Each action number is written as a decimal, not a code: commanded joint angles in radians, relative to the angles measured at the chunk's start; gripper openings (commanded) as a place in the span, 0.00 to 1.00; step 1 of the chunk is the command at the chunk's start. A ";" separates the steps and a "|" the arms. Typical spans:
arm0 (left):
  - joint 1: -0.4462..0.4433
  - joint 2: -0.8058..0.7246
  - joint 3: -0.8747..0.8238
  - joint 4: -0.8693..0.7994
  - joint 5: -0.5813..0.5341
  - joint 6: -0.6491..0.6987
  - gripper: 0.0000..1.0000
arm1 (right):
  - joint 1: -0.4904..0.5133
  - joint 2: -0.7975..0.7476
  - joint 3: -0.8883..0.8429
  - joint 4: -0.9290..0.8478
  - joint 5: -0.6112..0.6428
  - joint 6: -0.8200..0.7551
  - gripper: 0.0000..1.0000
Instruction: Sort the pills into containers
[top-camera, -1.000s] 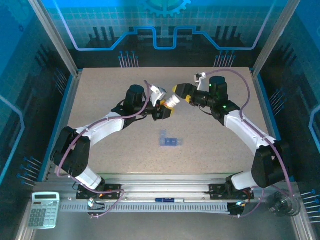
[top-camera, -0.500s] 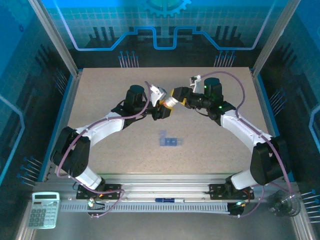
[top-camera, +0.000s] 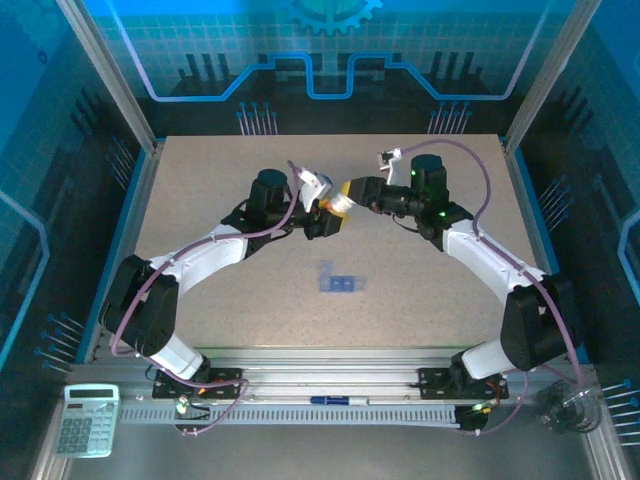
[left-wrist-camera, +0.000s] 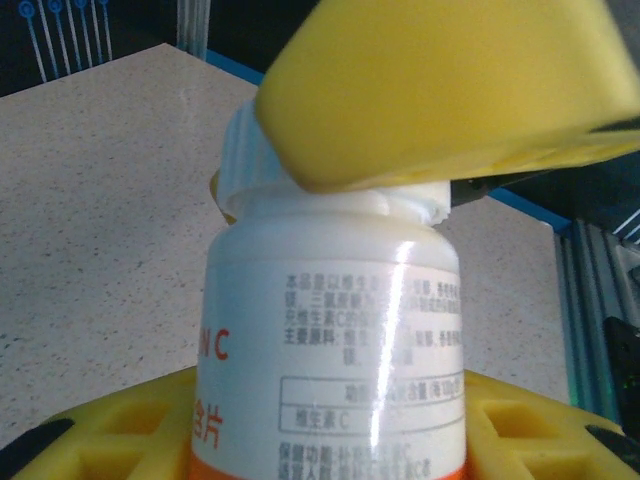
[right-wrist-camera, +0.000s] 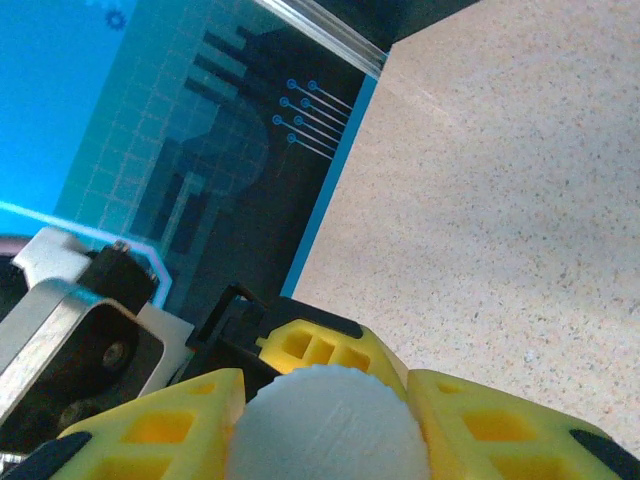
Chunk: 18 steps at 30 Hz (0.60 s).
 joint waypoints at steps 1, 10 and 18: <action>0.010 -0.028 0.009 0.118 0.113 -0.100 0.00 | -0.012 -0.045 0.026 -0.003 -0.104 -0.207 0.43; 0.014 -0.019 -0.003 0.226 0.167 -0.214 0.00 | -0.027 -0.099 0.062 -0.050 -0.130 -0.258 0.62; 0.013 -0.012 -0.003 0.204 0.109 -0.161 0.00 | -0.046 -0.143 0.027 0.018 -0.030 0.000 0.87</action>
